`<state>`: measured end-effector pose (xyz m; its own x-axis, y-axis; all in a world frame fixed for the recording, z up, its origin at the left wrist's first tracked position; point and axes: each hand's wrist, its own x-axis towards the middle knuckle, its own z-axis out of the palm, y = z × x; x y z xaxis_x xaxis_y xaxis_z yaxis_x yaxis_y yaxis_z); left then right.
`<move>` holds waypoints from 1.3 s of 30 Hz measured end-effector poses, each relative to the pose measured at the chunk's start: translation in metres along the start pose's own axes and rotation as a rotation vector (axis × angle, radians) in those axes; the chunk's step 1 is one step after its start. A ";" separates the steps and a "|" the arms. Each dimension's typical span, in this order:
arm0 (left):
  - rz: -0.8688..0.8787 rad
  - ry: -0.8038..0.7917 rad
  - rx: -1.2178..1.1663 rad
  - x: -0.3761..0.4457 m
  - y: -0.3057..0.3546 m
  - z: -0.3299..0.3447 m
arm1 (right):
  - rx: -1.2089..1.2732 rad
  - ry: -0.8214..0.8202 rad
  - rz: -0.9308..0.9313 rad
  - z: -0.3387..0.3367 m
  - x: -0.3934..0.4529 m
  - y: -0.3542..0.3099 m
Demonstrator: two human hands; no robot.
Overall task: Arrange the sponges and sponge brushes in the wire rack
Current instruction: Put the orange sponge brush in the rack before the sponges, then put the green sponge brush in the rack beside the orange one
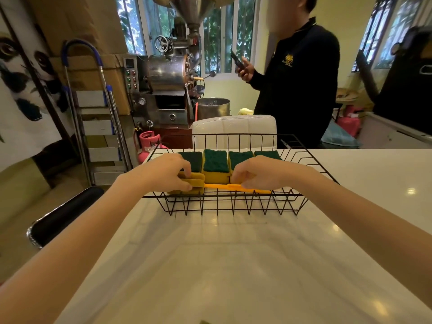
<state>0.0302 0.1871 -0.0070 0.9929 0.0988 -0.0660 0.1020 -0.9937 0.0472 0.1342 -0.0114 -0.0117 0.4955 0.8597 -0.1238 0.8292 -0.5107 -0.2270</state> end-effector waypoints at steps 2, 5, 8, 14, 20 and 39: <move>0.030 0.027 -0.013 -0.010 0.009 -0.005 | 0.026 0.066 -0.020 -0.003 -0.012 -0.005; 0.126 0.151 -0.048 -0.033 0.028 -0.012 | 0.106 0.216 -0.046 -0.006 -0.035 -0.016; 0.292 0.236 -0.081 -0.063 0.052 -0.017 | 0.217 0.363 -0.092 -0.004 -0.063 -0.025; 0.470 0.007 -0.313 -0.105 0.081 -0.006 | 0.322 0.185 -0.098 0.012 -0.119 -0.035; 0.481 -0.171 -0.354 -0.122 0.096 0.012 | 0.321 -0.080 -0.052 0.033 -0.163 -0.042; 0.525 -0.297 -0.129 -0.139 0.116 0.031 | 0.160 -0.217 -0.060 0.063 -0.192 -0.061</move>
<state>-0.0977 0.0568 -0.0231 0.8553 -0.4393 -0.2748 -0.3709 -0.8894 0.2674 -0.0275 -0.1445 -0.0353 0.3651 0.8793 -0.3058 0.7958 -0.4652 -0.3876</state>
